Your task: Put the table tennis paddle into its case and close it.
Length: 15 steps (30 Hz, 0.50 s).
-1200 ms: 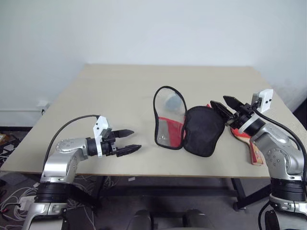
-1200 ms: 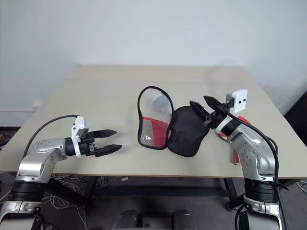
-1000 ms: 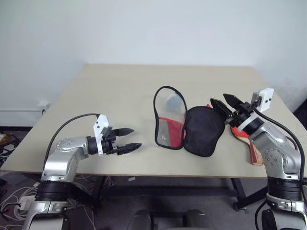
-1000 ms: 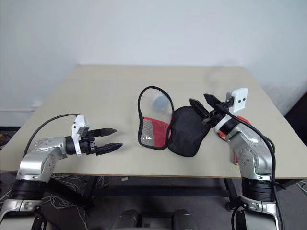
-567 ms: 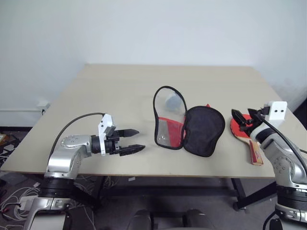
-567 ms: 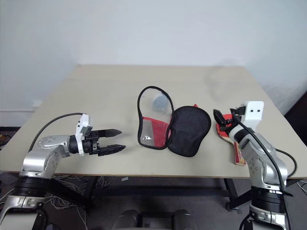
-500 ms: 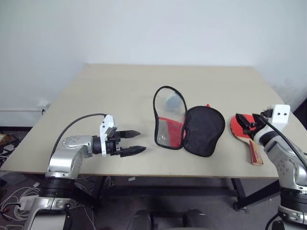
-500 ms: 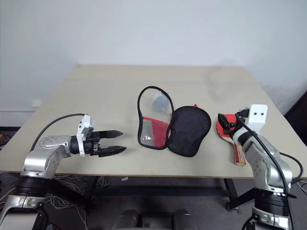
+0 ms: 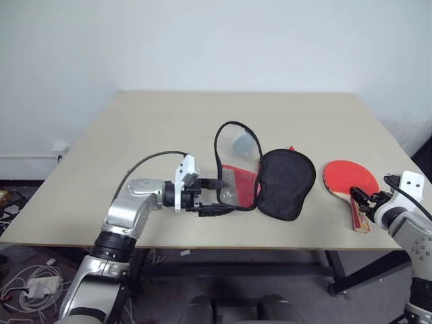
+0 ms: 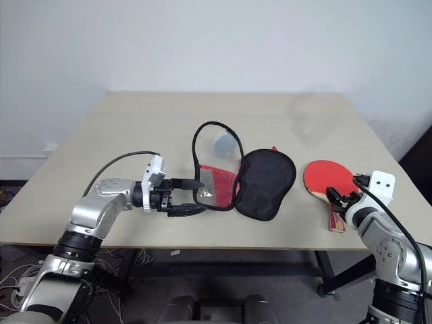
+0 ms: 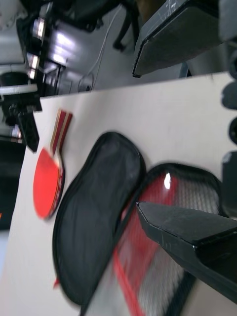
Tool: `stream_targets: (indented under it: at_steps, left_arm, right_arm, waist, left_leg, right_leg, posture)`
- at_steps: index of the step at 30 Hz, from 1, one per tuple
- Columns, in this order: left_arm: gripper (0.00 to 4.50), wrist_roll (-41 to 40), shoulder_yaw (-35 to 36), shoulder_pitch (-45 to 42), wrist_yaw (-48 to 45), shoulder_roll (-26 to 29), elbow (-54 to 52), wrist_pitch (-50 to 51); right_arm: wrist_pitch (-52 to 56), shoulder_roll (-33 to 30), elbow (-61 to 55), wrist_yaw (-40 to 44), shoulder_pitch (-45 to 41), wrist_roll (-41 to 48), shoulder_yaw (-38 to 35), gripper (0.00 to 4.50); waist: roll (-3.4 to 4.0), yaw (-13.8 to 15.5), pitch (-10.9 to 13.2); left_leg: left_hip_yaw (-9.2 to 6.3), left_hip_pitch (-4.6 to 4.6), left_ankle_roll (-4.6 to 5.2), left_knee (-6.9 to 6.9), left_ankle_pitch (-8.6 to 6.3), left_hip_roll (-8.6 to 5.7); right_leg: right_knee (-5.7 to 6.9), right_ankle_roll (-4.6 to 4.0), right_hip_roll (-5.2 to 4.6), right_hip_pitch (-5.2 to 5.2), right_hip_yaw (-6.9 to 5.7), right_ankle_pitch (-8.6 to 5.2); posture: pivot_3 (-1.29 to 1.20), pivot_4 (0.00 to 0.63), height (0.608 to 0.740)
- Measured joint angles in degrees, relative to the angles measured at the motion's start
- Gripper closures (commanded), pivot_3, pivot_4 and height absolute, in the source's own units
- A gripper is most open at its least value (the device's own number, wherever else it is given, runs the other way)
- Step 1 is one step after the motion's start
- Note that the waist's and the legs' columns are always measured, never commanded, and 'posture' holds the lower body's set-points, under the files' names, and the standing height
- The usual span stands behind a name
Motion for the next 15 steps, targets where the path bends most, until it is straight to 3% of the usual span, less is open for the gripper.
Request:
stream_targets:
  at_steps: [13,15]
  left_arm:
    - [0.14,-0.1,-0.5,-2.7,1.1,-0.9,-2.6,2.7]
    - [0.00,0.0,-0.5,-2.7,1.4,-0.9,-2.7,2.9]
  right_arm:
    - [1.9,0.0,5.4,0.2,0.4,-3.4,3.3,0.88]
    - [1.5,-0.1,5.9,0.3,0.2,-4.1,3.7,1.24]
  waist:
    - [-0.04,0.0,0.0]
    - [-0.08,0.0,0.0]
  left_leg:
    - [-0.01,0.01,0.00,0.06,0.00,0.00]
    - [-0.01,0.05,0.00,0.11,0.00,0.00]
  right_leg:
    - [-0.01,0.00,0.00,0.06,0.00,0.00]
    - [-0.01,-0.03,0.00,0.12,-0.01,-0.02]
  posture:
    - [0.00,0.000,0.740]
    - [0.00,0.000,0.740]
